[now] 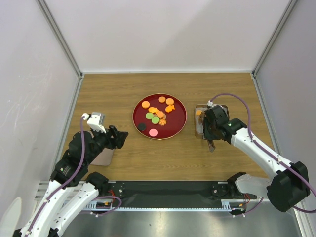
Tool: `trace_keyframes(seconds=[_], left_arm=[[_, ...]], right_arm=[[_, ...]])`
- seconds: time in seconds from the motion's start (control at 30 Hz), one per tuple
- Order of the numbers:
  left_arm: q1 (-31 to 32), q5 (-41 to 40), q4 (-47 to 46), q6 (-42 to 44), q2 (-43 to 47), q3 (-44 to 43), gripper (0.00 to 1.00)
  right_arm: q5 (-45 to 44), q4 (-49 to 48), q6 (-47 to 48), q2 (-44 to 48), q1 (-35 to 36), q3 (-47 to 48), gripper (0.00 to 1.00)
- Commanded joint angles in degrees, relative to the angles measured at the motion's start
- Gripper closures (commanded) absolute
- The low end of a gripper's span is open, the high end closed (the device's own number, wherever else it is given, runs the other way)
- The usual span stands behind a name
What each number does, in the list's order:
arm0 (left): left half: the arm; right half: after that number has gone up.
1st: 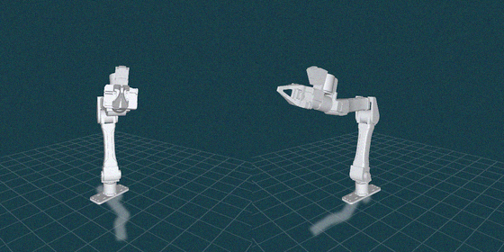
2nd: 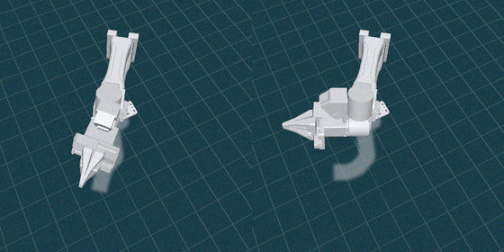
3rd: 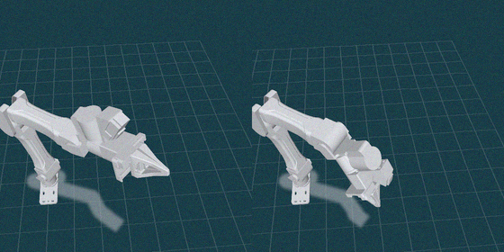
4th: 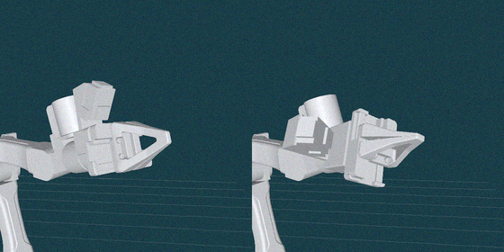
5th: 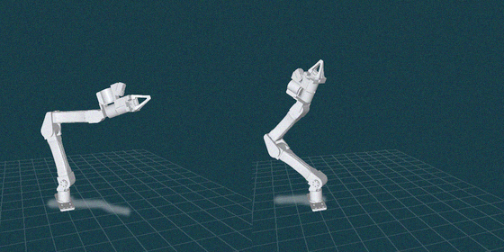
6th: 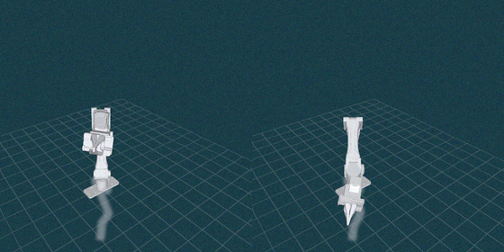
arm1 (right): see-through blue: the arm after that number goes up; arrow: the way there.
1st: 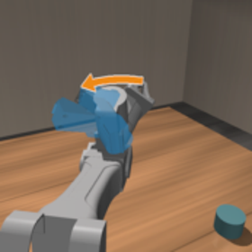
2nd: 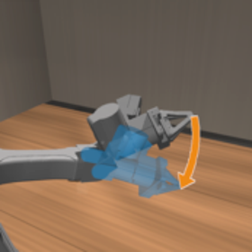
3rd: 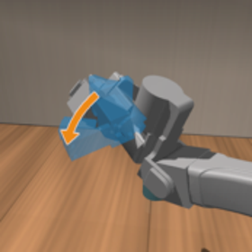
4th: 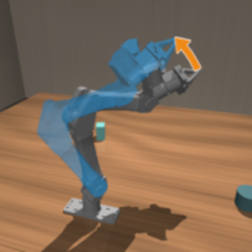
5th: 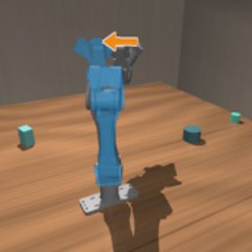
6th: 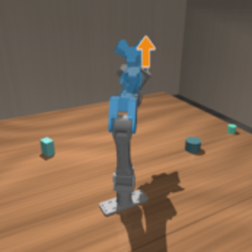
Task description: Pack the cookies
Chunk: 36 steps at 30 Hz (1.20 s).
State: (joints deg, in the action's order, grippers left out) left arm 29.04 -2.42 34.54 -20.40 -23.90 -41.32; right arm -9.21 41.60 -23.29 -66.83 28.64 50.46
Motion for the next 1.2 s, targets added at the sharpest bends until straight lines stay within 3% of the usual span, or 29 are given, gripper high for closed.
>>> trace_keyframes(seconds=[0.0,0.47,0.6,0.83,1.17], left_arm=[[0.41,-0.22,-1.50,0.98,-0.45,-0.16,0.28],[0.32,-0.22,-1.50,0.98,-0.45,-0.16,0.28],[0.41,-0.13,-1.67,0.98,-0.62,-0.16,0.28],[0.32,-0.31,-1.50,0.98,-0.62,-0.16,0.28],[0.41,-0.40,-1.59,0.89,-0.62,-0.25,0.28]], right_arm=[[-0.81,-2.05,0.70,0.56,-0.25,0.78,0.61],[3.05,1.02,0.88,5.04,-0.08,7.46,0.57],[4.03,0.06,-1.22,5.13,4.21,9.57,0.57],[0.07,-4.94,-3.61,-6.37,19.24,13.17,0.55],[-2.47,-7.16,-1.24,-22.90,25.40,21.95,0.48]])
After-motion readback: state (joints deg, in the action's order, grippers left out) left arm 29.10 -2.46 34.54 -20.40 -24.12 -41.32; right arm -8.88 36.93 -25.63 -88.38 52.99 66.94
